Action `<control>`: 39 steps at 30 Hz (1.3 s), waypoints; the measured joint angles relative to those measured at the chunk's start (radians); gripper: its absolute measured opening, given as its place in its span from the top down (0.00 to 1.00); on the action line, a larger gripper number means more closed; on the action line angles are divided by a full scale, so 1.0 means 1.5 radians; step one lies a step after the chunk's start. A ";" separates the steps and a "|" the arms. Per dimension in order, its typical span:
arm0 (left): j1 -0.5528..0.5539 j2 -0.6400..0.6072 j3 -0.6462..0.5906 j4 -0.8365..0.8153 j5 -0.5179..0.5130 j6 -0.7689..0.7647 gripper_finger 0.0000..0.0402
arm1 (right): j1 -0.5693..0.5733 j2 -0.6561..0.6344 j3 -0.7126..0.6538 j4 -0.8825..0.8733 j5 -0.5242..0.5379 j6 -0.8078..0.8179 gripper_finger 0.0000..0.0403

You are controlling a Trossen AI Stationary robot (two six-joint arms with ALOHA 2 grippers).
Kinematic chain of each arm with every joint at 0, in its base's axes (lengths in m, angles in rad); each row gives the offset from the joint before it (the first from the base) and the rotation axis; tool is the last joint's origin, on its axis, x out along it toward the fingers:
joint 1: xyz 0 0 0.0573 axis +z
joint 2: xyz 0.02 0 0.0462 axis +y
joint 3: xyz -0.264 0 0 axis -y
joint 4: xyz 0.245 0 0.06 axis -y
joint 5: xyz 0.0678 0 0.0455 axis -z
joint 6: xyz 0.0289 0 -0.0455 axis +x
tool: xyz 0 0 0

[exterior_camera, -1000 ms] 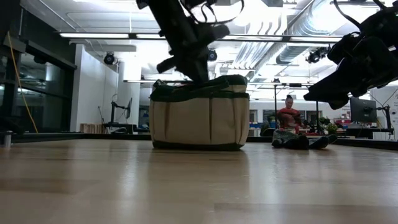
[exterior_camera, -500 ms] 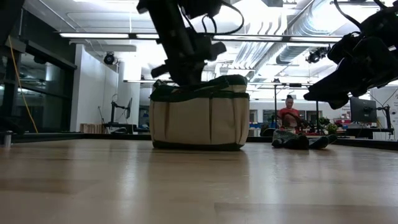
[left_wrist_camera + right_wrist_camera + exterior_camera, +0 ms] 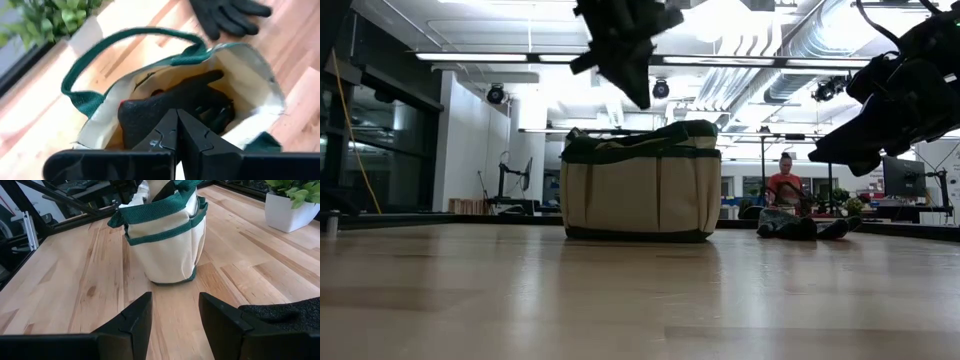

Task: Pick & Place Garden tools in Gardening bag
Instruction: Put the red glove into the gardening bag

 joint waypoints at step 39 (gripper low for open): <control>-0.079 -0.518 -0.674 0.599 0.129 0.195 1.00 | 0.000 0.007 0.000 0.000 0.000 0.000 0.62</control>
